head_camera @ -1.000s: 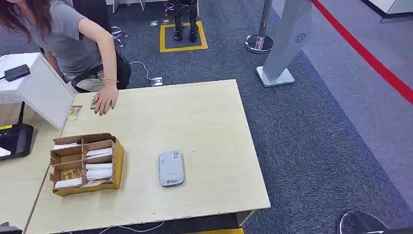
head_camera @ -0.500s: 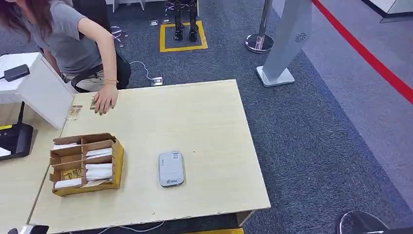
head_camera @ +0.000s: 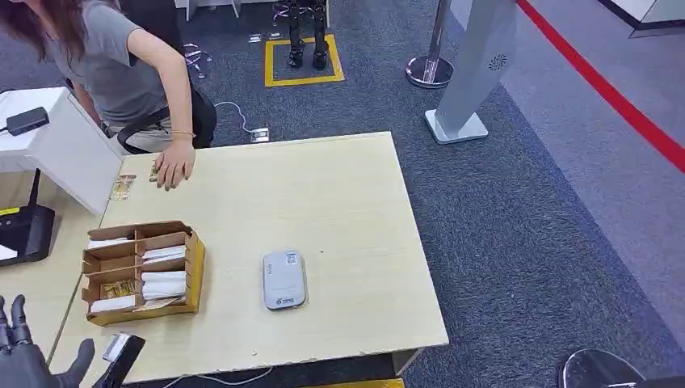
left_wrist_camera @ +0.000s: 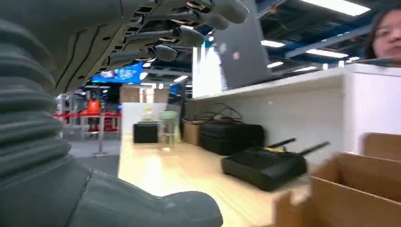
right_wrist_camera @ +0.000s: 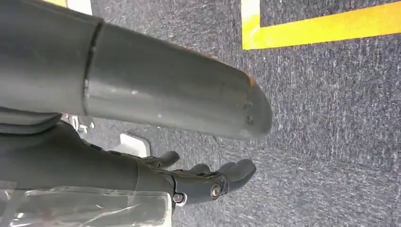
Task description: Pass the card to the sensor for recognition and then transmit it.
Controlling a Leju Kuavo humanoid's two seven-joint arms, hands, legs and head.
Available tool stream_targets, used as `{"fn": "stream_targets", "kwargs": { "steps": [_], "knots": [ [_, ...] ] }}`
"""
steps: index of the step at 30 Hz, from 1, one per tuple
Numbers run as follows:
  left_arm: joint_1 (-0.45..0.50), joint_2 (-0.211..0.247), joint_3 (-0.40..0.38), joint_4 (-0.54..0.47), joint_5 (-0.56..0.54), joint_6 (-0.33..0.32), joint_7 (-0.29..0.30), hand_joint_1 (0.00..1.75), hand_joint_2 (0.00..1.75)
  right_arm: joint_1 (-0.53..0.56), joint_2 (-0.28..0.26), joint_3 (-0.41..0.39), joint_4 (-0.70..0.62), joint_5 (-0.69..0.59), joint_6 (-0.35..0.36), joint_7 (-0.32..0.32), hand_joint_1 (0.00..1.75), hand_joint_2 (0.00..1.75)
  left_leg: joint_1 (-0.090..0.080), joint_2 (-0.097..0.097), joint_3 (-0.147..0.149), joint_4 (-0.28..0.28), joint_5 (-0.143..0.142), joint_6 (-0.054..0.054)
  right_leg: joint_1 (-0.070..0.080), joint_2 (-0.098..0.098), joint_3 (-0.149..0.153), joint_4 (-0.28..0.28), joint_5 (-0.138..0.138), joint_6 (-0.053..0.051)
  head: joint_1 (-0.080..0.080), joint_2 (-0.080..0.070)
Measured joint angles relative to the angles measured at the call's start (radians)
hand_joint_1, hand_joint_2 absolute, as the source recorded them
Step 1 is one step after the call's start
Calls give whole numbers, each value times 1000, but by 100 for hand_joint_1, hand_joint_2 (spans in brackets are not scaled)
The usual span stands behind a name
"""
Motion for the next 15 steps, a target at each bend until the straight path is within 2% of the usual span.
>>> {"fn": "stream_targets", "kwargs": {
  "steps": [6,12,15],
  "knots": [
    [-26,98,-176,61,-66,-13,123,0,175,0,-6,0,-1,3,0,-1,0,0,0,0,0,0,0,0,0,0,0,0,0,0,0,0],
    [-33,145,-257,85,-80,-27,151,0,175,0,-9,0,-3,9,0,-2,0,0,0,0,0,0,0,0,0,0,0,0,0,0,0,0],
    [-33,167,-286,92,-91,-55,178,0,175,0,-10,0,-3,9,-1,-2,0,0,0,0,-1,0,0,0,0,0,0,0,0,0,0,0]
  ]
}}
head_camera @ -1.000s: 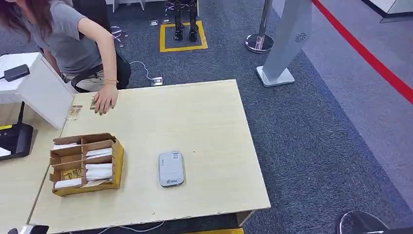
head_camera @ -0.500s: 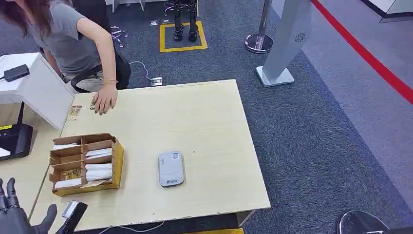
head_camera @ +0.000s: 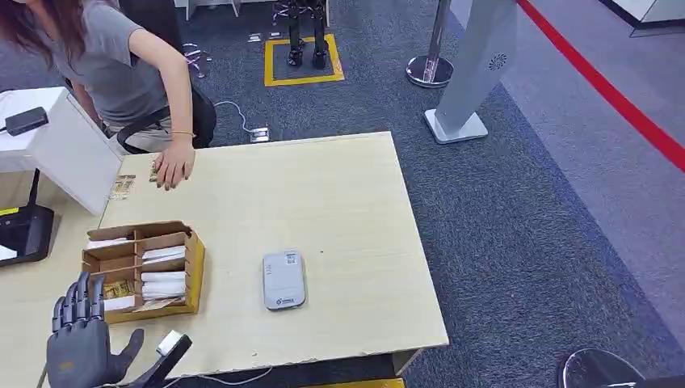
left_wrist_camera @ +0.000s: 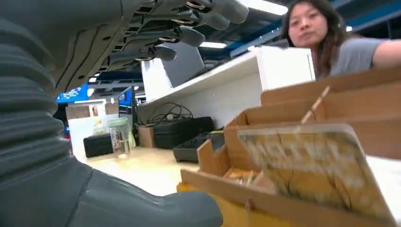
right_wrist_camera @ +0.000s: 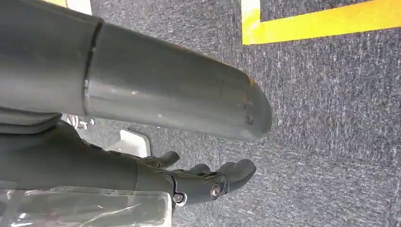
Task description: Pass the card to the sensor for recognition and then transmit it.
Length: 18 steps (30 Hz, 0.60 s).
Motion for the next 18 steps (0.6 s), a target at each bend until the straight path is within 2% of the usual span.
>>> {"fn": "stream_targets", "kwargs": {
  "steps": [9,18],
  "knots": [
    [0,51,-93,5,9,-93,75,0,175,0,-3,0,-1,0,-9,-9,0,0,0,0,0,0,0,0,0,0,0,0,0,0,0,0],
    [-3,72,-118,6,16,-107,86,0,175,0,-4,0,-2,0,-10,-9,0,0,0,0,0,0,0,0,0,0,0,0,0,0,0,0]
  ]
}}
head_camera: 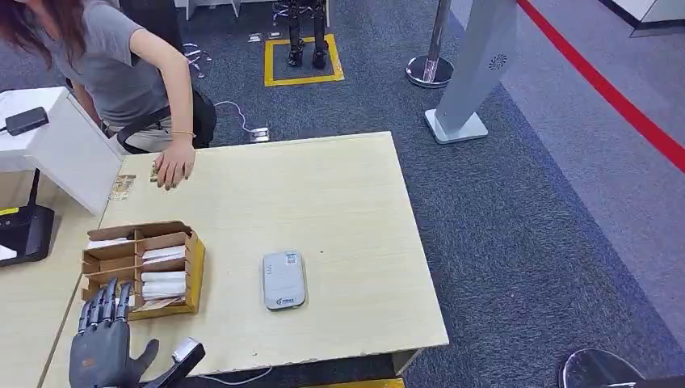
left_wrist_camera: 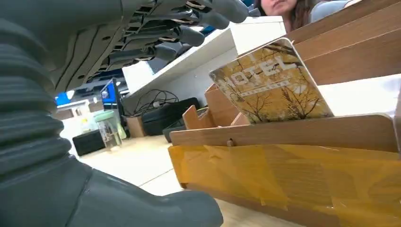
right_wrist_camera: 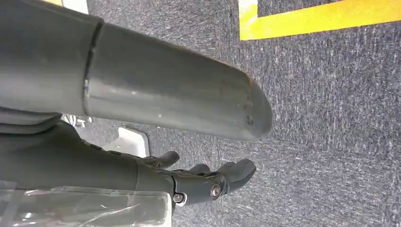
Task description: Pass the card to the sensor for recognition and then transmit it.
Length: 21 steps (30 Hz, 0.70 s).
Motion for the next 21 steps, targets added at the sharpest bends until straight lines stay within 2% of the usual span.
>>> {"fn": "stream_targets", "kwargs": {
  "steps": [9,21],
  "knots": [
    [-18,2,-9,15,-10,2,0,0,175,0,0,0,-1,2,0,0,0,0,0,0,0,0,0,0,0,0,0,0,0,0,0,0],
    [-57,3,-24,42,-74,23,15,0,175,0,0,0,-1,9,1,0,0,0,0,0,0,0,0,0,0,0,0,0,0,0,0,0]
  ]
}}
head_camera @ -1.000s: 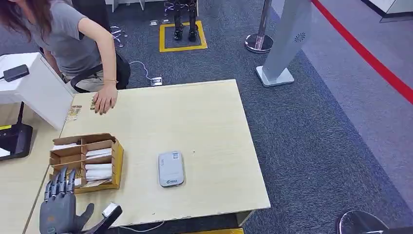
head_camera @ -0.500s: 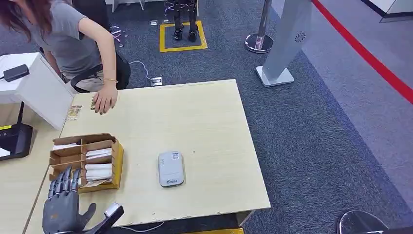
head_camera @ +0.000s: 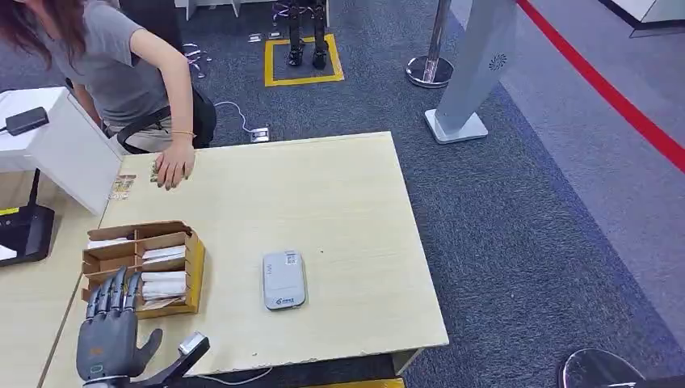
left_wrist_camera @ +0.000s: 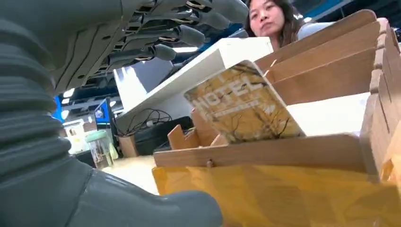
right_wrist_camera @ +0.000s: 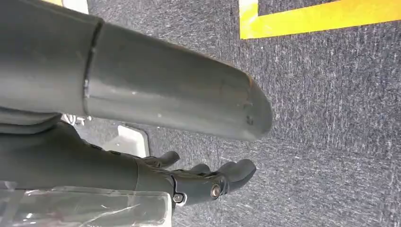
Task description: Pass the card to the sensor for recognition and then transmit it.
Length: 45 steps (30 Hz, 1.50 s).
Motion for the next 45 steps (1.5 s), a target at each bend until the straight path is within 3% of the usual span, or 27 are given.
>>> {"fn": "stream_targets", "kwargs": {
  "steps": [26,45],
  "knots": [
    [-4,-4,-10,40,-62,12,45,0,175,0,0,0,0,2,0,0,0,0,0,0,0,0,0,0,0,0,0,0,0,0,0,0],
    [-11,-4,-10,56,-69,15,45,0,175,0,0,0,0,6,0,3,0,0,0,0,0,0,0,0,0,0,0,0,0,0,0,0]
  ]
}}
